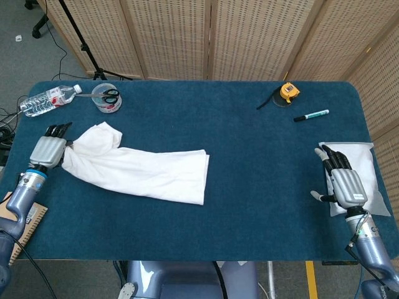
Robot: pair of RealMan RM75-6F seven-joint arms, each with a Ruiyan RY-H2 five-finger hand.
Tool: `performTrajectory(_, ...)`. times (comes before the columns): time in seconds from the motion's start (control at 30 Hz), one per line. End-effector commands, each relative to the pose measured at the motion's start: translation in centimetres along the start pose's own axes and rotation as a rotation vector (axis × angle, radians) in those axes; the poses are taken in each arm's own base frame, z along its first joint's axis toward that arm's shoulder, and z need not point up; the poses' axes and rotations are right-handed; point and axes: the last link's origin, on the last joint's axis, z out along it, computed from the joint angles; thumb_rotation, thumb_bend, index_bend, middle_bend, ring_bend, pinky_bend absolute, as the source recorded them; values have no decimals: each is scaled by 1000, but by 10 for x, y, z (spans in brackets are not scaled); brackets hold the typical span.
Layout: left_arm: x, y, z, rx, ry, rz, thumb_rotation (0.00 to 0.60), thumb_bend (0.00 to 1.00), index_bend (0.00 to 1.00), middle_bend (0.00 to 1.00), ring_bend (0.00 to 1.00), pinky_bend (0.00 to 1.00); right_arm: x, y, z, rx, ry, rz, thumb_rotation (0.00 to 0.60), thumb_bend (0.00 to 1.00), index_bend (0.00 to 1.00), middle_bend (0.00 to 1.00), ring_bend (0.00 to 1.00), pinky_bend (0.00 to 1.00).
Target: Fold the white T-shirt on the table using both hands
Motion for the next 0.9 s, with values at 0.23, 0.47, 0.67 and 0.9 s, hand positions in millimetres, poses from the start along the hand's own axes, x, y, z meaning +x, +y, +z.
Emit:
performTrajectory(0.23, 5, -29, -7, 117, 4, -40, 600, 877, 695, 0, 0, 0, 1, 0, 0, -1, 4, 2, 600, 131, 0, 0, 0, 0)
performTrajectory(0.47, 5, -23, -7, 96, 29, -58, 600, 877, 695, 0, 0, 0, 2, 0, -1, -1, 5, 5, 600, 131, 0, 0, 0, 0)
performTrajectory(0.67, 13, -4, -6, -5, 96, -71, 600, 877, 695, 0, 0, 0, 3, 0, -1, -2, 7, 10, 600, 131, 0, 0, 0, 0)
performTrajectory(0.9, 31, 43, -5, -241, 233, -60, 600, 876, 697, 0, 0, 0, 6, -1, -3, 2, 15, 20, 600, 131, 0, 0, 0, 0)
